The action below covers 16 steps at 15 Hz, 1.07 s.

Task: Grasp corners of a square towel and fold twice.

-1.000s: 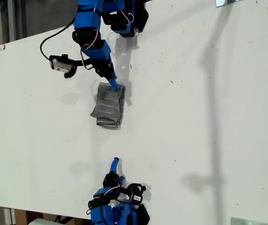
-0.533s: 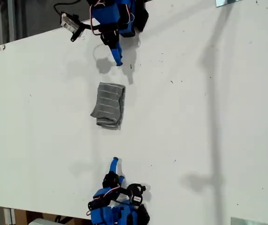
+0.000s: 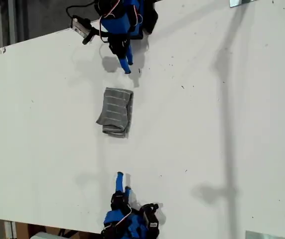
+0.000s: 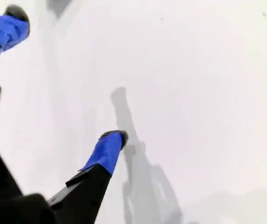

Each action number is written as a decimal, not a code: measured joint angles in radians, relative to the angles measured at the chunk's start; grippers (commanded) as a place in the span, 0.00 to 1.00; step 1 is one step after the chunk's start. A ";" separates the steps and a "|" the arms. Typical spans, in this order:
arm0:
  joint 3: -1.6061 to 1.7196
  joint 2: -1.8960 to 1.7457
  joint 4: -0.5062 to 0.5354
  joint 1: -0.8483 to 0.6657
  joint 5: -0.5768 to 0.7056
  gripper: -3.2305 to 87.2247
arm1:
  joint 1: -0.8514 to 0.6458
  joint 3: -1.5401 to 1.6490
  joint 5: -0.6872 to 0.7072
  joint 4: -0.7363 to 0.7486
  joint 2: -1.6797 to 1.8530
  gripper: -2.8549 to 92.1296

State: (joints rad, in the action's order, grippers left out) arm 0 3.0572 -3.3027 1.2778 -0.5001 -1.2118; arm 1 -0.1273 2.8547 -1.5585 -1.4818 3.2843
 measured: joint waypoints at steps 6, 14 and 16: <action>0.034 -0.161 0.038 0.098 -0.115 0.56 | -0.109 0.002 0.028 -0.011 0.015 0.23; 0.048 -0.161 0.046 0.534 -0.241 0.56 | -0.106 0.002 0.028 -0.011 0.015 0.23; 0.055 -0.161 0.037 0.565 0.051 0.55 | -0.106 0.002 0.028 -0.011 0.015 0.23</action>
State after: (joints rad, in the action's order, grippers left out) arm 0 3.1124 -3.4637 1.3146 0.0644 -1.1612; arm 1 -0.2332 2.8563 -1.5309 -1.4926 3.2996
